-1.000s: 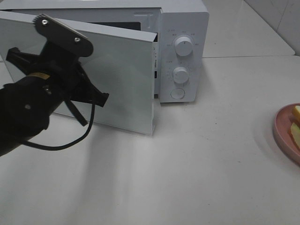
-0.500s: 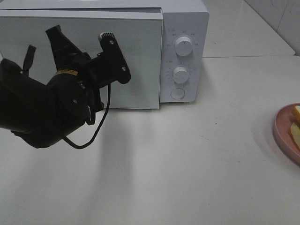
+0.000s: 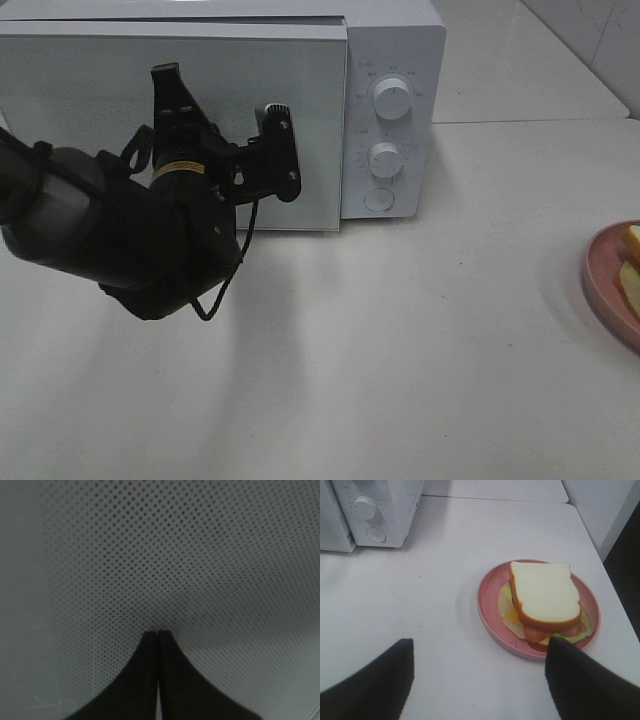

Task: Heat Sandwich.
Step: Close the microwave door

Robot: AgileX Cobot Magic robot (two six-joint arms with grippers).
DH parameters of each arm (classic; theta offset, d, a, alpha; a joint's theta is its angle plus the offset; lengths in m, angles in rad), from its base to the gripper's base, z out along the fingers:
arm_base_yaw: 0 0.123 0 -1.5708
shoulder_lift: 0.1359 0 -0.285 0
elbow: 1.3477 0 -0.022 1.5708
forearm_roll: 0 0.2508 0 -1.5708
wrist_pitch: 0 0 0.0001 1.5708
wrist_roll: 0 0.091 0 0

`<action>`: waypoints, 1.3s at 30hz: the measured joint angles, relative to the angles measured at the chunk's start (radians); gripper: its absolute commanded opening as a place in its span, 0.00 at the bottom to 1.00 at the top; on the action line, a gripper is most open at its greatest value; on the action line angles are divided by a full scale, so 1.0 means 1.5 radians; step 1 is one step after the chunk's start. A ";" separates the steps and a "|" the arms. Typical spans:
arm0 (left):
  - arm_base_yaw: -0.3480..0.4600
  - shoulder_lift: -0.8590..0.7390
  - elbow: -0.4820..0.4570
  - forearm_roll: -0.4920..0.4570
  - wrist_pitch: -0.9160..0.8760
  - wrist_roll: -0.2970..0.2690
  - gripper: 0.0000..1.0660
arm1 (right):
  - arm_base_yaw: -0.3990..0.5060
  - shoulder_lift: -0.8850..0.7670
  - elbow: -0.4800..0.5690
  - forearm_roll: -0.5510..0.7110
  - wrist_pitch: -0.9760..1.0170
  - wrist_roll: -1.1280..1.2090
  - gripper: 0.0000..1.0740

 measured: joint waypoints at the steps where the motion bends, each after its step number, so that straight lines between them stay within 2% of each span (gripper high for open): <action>1: -0.001 0.003 -0.002 -0.003 0.000 0.003 0.00 | 0.000 0.000 0.000 0.000 0.000 0.000 0.66; 10: -0.001 0.015 -0.021 0.007 0.001 0.025 0.00 | 0.000 0.000 0.000 0.000 0.000 0.000 0.66; 15: -0.001 0.015 -0.021 0.019 0.001 0.025 0.00 | 0.000 0.000 0.000 0.000 0.000 0.000 0.66; 18: 0.015 0.017 -0.023 0.055 0.008 0.025 0.00 | 0.000 0.000 0.000 0.000 0.000 0.000 0.66; 24: 0.027 0.017 -0.021 0.077 0.025 0.025 0.00 | 0.000 0.000 0.000 0.002 0.000 0.000 0.66; 39: 0.030 0.017 -0.019 0.085 0.031 0.025 0.00 | 0.000 0.000 0.000 0.002 0.000 0.000 0.66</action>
